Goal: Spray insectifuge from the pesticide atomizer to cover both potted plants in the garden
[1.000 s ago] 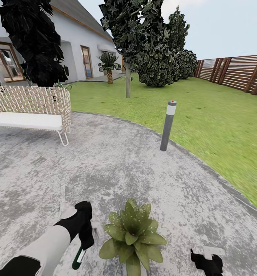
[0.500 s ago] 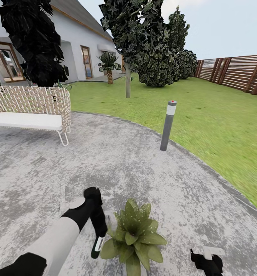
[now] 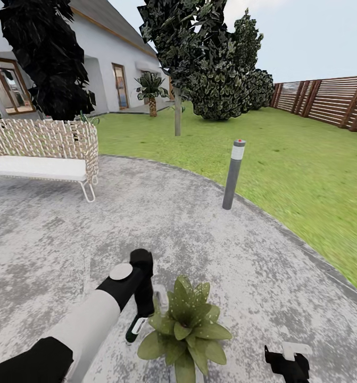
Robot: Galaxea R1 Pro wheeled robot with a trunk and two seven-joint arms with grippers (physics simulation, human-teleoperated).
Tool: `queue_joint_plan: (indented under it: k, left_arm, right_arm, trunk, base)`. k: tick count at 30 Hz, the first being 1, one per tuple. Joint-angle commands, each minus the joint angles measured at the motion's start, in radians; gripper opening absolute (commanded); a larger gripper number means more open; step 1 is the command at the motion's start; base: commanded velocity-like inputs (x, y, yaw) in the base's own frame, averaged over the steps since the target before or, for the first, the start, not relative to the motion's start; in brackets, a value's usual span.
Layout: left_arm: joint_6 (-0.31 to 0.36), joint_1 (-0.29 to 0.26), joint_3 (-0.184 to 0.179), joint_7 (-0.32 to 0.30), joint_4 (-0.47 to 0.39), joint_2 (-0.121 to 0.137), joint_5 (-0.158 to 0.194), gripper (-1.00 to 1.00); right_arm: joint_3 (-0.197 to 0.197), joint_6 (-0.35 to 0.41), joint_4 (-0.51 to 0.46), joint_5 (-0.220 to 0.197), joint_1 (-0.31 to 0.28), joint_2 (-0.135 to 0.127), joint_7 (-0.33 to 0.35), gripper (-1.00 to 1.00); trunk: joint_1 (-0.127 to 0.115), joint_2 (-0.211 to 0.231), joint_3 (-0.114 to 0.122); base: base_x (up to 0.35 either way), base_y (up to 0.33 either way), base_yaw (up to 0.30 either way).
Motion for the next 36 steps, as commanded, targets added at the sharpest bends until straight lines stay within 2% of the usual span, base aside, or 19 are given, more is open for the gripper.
queue_joint_plan:
  k: [1, 6, 8, 14, 20, 23, 25, 29, 31, 32, 36]
  left_arm:
    - [0.013, -0.017, -0.001, -0.008, -0.001, -0.003, -0.005, -1.00]
    - [0.023, -0.117, 0.001, -0.008, -0.001, -0.012, 0.003, -1.00]
    - [0.024, -0.129, 0.001, -0.008, -0.001, -0.013, 0.004, -1.00]
    - [0.024, -0.112, -0.002, -0.008, 0.008, -0.012, 0.002, -1.00]
    - [0.022, -0.038, -0.002, -0.008, 0.003, -0.008, -0.001, -1.00]
    - [0.024, -0.036, 0.000, -0.008, -0.001, -0.012, 0.004, -1.00]
    - [0.026, -0.040, -0.001, -0.008, -0.025, -0.018, 0.022, -1.00]
    - [0.042, -0.042, 0.004, -0.008, -0.051, -0.010, 0.034, -1.00]
    - [0.042, -0.035, 0.004, -0.008, -0.044, 0.014, 0.029, -1.00]
    - [0.042, -0.033, 0.003, -0.008, -0.042, 0.043, 0.029, -1.00]
    - [0.042, 0.007, 0.012, -0.008, -0.041, 0.118, 0.035, -1.00]
  right_arm:
    - [-0.005, -0.003, 0.002, 0.011, -0.001, 0.000, -0.006, 1.00]
    - [-0.005, -0.003, 0.002, 0.011, -0.001, 0.000, -0.006, 1.00]
    - [-0.005, -0.003, 0.002, 0.011, -0.001, 0.000, -0.006, 1.00]
    - [-0.005, -0.003, 0.002, 0.011, -0.001, 0.000, -0.006, 1.00]
    - [-0.005, -0.003, 0.002, 0.011, -0.002, 0.001, -0.006, 1.00]
    - [-0.005, -0.003, 0.002, 0.011, -0.001, 0.001, -0.006, 1.00]
    - [-0.005, -0.003, 0.002, 0.011, -0.001, 0.001, -0.006, 1.00]
    - [-0.006, -0.004, 0.002, 0.011, -0.001, -0.005, -0.007, 1.00]
    - [-0.006, -0.004, 0.002, 0.011, -0.001, -0.006, -0.006, 1.00]
    - [-0.006, -0.003, 0.002, 0.011, -0.001, -0.006, -0.006, 1.00]
    - [-0.008, -0.005, 0.000, 0.010, -0.002, -0.008, -0.007, 1.00]
  trunk:
    - [0.000, 0.000, -0.001]
    - [0.000, 0.000, -0.001]
    - [0.000, 0.000, -0.001]
    - [0.000, 0.000, -0.001]
    - [0.000, 0.000, -0.001]
    - [0.000, 0.000, -0.001]
    - [0.000, 0.000, -0.001]
    - [0.000, 0.000, -0.001]
    - [0.000, 0.000, -0.001]
    - [0.000, 0.000, -0.001]
    - [0.000, 0.000, -0.001]
  base:
    - [0.000, 0.000, 0.000]
    - [0.000, 0.000, 0.000]
    - [0.000, 0.000, 0.000]
    - [0.000, 0.000, 0.000]
    - [0.000, 0.000, 0.000]
    - [0.000, 0.000, 0.000]
    - [0.000, 0.000, 0.000]
    - [0.000, 0.000, 0.000]
    - [0.000, 0.000, 0.000]
    - [0.000, 0.000, 0.000]
    - [0.000, 0.000, 0.000]
